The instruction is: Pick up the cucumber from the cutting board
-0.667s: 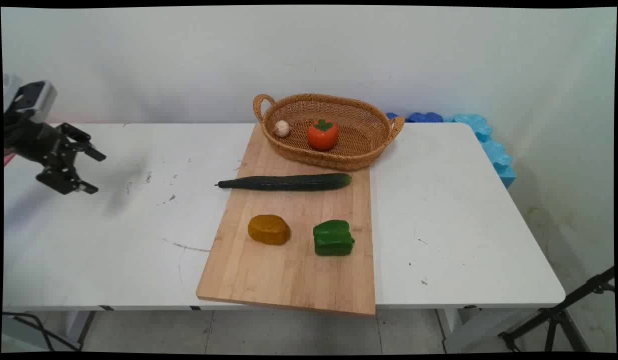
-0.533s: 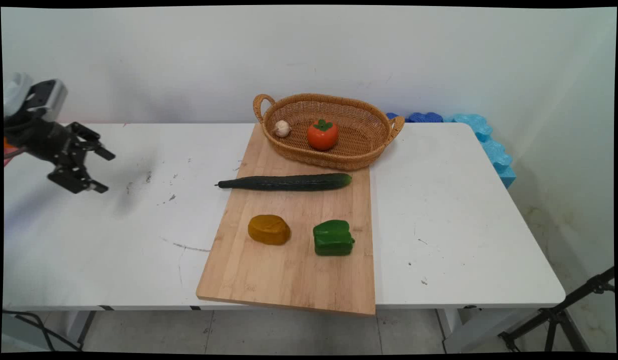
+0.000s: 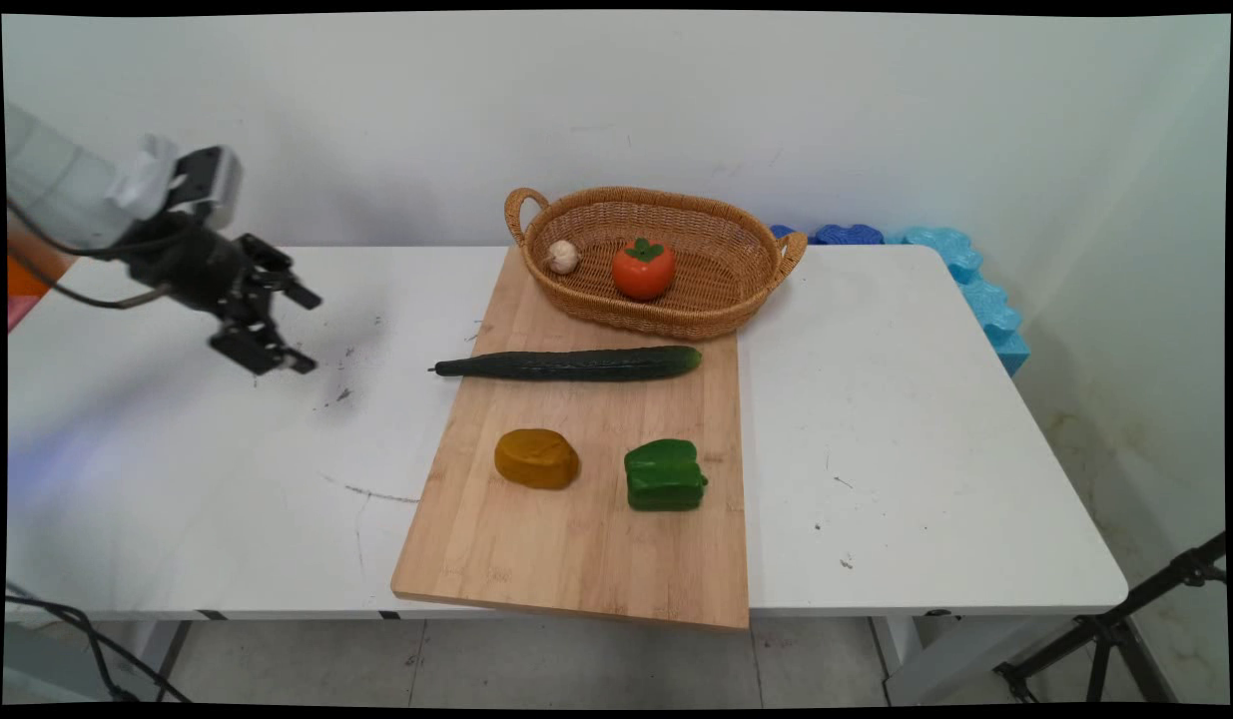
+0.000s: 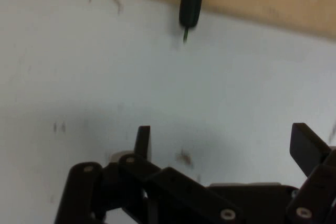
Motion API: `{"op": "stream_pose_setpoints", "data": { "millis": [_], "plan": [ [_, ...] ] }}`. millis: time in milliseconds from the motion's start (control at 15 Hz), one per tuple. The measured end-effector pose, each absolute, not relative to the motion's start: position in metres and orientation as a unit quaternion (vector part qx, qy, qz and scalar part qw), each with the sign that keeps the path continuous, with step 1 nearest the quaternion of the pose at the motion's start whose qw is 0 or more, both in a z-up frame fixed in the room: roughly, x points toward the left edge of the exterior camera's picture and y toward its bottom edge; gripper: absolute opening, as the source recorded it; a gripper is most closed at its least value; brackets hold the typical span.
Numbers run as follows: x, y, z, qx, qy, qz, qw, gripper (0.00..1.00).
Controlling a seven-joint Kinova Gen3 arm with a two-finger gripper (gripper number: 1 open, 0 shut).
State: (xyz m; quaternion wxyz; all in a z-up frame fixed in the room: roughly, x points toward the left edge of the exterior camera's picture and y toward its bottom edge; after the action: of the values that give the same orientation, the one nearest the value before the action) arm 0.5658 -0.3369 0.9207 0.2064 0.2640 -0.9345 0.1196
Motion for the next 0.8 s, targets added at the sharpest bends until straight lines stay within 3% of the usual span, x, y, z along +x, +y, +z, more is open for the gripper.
{"op": "stream_pose_setpoints", "data": {
  "millis": [800],
  "plan": [
    [0.434, -0.409, 0.887, 0.274, -0.926, 0.132, 0.224, 1.00]
  ]
}}
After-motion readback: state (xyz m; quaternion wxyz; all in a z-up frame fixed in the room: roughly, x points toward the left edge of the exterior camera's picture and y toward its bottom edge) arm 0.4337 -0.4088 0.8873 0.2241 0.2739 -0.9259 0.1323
